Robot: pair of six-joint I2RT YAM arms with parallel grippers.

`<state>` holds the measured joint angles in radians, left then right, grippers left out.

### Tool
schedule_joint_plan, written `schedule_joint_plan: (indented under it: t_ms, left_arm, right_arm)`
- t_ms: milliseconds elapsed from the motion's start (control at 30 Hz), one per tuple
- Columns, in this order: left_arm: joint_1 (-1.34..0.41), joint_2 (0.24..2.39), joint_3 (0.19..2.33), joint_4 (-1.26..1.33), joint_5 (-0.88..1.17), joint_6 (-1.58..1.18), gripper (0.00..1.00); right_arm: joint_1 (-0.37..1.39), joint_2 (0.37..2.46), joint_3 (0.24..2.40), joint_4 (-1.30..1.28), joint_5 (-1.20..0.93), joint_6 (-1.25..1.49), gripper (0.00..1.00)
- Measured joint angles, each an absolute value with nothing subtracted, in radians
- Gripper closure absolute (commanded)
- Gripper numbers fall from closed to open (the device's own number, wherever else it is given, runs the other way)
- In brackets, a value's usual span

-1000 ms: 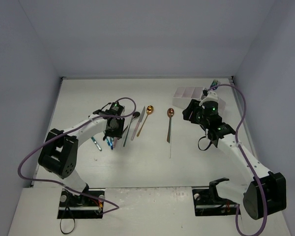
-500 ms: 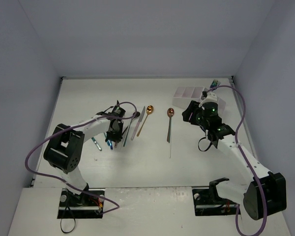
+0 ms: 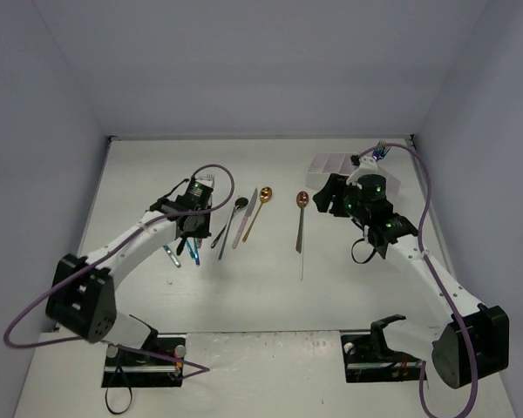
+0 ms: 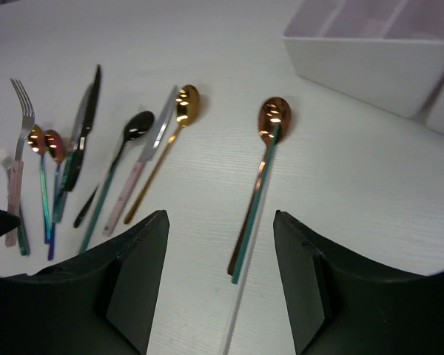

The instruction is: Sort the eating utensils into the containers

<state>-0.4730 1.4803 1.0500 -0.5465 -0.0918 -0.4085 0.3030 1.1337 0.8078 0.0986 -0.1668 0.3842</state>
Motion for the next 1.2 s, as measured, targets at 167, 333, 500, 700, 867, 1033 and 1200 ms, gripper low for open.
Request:
schedule_joint_plan:
  t_ms: [167, 333, 500, 700, 867, 1033, 1200]
  left_arm:
    - [-0.592, 1.255, 1.053, -0.469, -0.150, -0.351, 1.00]
    - [-0.700, 1.105, 0.988, -0.342, -0.163, -0.315, 1.00]
    - [-0.755, 1.030, 0.956, -0.273, -0.178, -0.297, 1.00]
    - [-0.812, 1.023, 0.955, -0.216, -0.202, -0.293, 1.00]
    - [-0.857, 1.045, 0.955, -0.183, -0.251, -0.292, 1.00]
    - [-0.892, 1.076, 0.955, -0.152, -0.282, -0.292, 1.00]
    - [-0.904, 1.092, 0.955, -0.135, -0.292, -0.292, 1.00]
  right_arm:
    - [0.386, 1.192, 0.941, 0.112, -0.231, 0.381, 0.42]
    - [0.529, 1.262, 1.078, 0.112, -0.261, 0.372, 0.42]
    - [0.632, 1.314, 1.170, 0.120, -0.278, 0.364, 0.42]
    - [0.695, 1.375, 1.224, 0.133, -0.280, 0.363, 0.43]
    - [0.732, 1.409, 1.237, 0.134, -0.267, 0.363, 0.44]
    - [0.751, 1.434, 1.250, 0.142, -0.248, 0.363, 0.54]
    - [0.755, 1.457, 1.251, 0.159, -0.227, 0.364, 0.92]
